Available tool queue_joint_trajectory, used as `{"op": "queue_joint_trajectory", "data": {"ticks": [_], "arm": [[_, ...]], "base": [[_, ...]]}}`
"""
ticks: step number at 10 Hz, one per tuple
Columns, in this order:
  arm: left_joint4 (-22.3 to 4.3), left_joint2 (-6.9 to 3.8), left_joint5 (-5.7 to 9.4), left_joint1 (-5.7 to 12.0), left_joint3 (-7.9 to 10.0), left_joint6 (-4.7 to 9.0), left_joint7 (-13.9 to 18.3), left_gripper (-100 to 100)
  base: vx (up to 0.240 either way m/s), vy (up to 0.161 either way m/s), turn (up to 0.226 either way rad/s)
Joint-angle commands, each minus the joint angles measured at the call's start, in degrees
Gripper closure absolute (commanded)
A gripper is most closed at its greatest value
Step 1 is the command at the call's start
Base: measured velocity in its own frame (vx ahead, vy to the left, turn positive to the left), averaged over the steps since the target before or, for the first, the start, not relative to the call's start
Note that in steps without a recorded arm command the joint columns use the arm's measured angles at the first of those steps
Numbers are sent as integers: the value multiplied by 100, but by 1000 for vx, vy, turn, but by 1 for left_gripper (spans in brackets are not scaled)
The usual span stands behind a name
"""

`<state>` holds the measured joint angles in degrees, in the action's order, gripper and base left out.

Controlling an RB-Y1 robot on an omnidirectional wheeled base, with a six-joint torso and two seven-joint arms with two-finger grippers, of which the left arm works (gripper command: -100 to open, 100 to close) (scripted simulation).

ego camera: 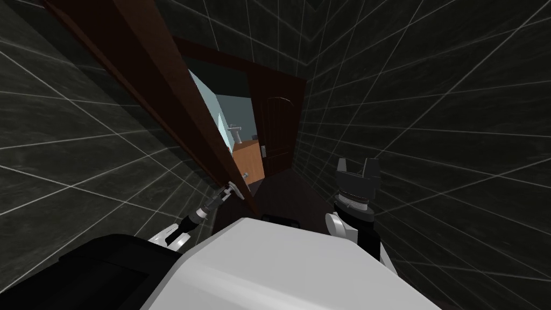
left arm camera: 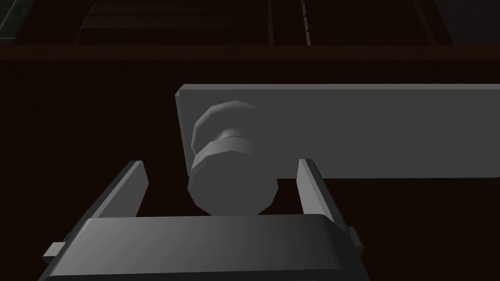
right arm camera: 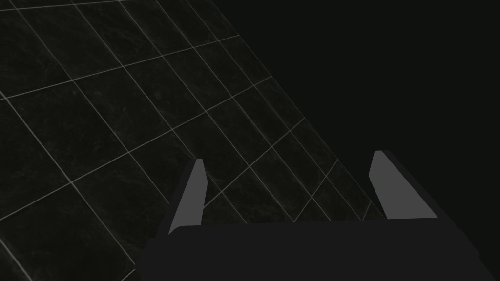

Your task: Pull the door open

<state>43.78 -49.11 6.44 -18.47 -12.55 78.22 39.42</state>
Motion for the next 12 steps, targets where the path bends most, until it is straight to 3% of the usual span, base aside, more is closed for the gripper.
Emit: {"op": "queue_joint_trajectory", "data": {"ticks": [1,2,7,8,11,12], "arm": [[0,0,0,0,0,0,0,-100],[0,0,0,0,0,0,0,100],[0,0,0,0,0,0,0,100],[-113,20,-49,-16,-23,149,-13,100],[-284,44,-121,-42,-49,418,-36,100],[-390,57,-164,-59,-65,586,-50,100]], "base": [[114,-32,-18],[-9,1,16],[-22,8,0],[-5,16,-56],[-12,25,-72],[-17,33,-67]]}}
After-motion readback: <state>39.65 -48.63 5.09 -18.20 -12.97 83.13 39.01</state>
